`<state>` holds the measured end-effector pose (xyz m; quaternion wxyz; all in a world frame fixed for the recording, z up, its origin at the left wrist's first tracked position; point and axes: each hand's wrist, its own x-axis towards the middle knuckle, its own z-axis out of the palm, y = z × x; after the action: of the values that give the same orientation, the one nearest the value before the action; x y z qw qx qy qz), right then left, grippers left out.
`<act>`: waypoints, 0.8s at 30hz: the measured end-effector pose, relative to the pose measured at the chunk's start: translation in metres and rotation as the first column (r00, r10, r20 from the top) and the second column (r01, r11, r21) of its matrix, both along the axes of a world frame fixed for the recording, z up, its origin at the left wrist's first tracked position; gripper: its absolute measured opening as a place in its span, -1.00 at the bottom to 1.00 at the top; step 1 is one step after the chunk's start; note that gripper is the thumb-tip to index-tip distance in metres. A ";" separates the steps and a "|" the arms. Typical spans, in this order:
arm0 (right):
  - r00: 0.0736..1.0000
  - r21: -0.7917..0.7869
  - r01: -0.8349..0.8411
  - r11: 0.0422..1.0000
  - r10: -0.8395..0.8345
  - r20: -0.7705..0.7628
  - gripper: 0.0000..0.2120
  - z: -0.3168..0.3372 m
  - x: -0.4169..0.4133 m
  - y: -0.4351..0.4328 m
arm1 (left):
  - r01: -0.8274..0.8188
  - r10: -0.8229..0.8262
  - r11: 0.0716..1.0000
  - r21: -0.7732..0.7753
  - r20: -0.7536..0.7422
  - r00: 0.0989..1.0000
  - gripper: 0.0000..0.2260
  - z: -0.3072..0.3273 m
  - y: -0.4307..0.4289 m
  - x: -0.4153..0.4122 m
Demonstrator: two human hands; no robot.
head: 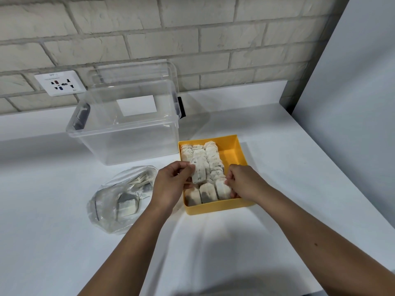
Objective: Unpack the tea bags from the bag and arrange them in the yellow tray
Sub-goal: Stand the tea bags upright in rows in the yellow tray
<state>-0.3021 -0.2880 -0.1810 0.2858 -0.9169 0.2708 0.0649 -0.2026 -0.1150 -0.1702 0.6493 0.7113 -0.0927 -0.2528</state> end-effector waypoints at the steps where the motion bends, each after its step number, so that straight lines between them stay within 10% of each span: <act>1: 1.000 -0.018 0.010 1.000 -0.010 -0.008 -0.92 -0.002 0.001 0.000 | 0.000 0.000 1.000 0.001 -0.001 1.000 -0.88 0.000 0.000 0.000; 12: 0.902 0.004 -0.013 1.000 0.010 0.431 -0.76 0.044 0.003 0.018 | 0.070 -0.069 0.997 -0.029 0.031 0.997 -0.91 0.009 -0.005 -0.005; 18: 0.922 0.030 -0.031 0.999 0.017 0.388 -0.93 0.047 -0.001 0.015 | 0.057 -0.063 0.997 0.045 0.132 0.989 -0.92 0.011 -0.001 -0.006; 24: 0.996 0.026 -0.086 0.996 0.085 0.027 -0.90 0.039 -0.016 -0.002 | -0.078 -0.066 0.939 0.335 0.398 0.915 -0.87 -0.006 0.017 0.009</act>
<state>-0.3180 -0.2905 -0.1417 0.2985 -0.9245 0.2266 0.0687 -0.1938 -0.0982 -0.1763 0.4825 0.8507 -0.1766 -0.1108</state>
